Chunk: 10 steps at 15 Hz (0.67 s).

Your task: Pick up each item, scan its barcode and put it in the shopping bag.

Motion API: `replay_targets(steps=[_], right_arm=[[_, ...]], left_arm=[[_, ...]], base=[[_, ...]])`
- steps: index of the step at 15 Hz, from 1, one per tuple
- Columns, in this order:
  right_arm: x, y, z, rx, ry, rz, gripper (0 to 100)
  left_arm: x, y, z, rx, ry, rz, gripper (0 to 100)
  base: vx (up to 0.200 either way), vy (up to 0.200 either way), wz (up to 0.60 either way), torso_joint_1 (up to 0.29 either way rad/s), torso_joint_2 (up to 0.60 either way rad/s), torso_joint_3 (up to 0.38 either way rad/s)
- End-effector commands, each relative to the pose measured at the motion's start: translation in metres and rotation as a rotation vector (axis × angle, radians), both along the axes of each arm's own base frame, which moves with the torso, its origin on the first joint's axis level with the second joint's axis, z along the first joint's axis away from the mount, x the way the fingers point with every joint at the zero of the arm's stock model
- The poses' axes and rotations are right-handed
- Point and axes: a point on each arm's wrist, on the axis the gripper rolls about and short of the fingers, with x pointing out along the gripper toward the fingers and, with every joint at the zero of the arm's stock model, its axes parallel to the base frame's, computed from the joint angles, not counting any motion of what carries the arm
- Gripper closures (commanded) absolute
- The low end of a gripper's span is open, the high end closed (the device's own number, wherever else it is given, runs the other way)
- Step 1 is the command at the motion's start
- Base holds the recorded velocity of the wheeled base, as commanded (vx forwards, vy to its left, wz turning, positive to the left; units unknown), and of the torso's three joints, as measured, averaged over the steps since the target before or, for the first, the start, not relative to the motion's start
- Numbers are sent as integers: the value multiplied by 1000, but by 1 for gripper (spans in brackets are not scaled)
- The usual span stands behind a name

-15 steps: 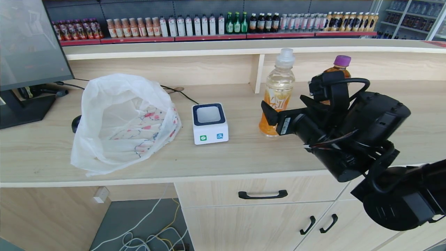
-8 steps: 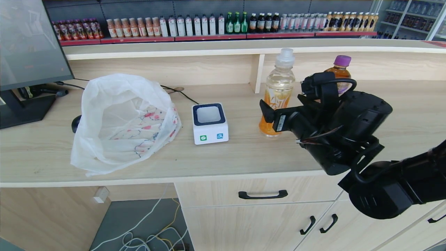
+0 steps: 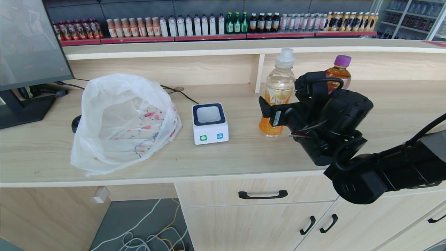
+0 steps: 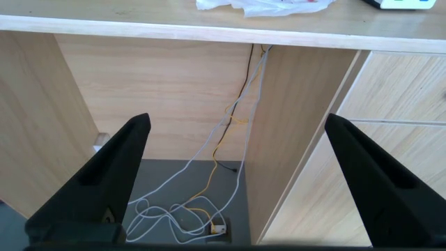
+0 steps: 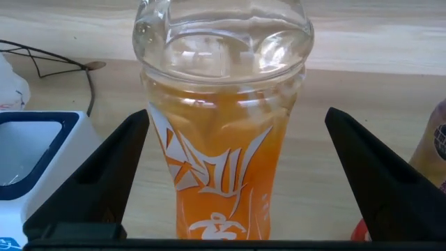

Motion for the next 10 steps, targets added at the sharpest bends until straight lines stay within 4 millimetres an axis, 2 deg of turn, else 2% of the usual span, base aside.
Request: replay_targets(steps=[1,10], right_arm=[[8,-1,-4,-1,1,-12,0],[26,3,-3,11,-36,-31,0]], left_arm=[[0,0,0,0,-1,1,0],[0,0,0,0,-1,1,0]], base=[[0,0,0,0,0,0],[0,0,0,0,0,0]])
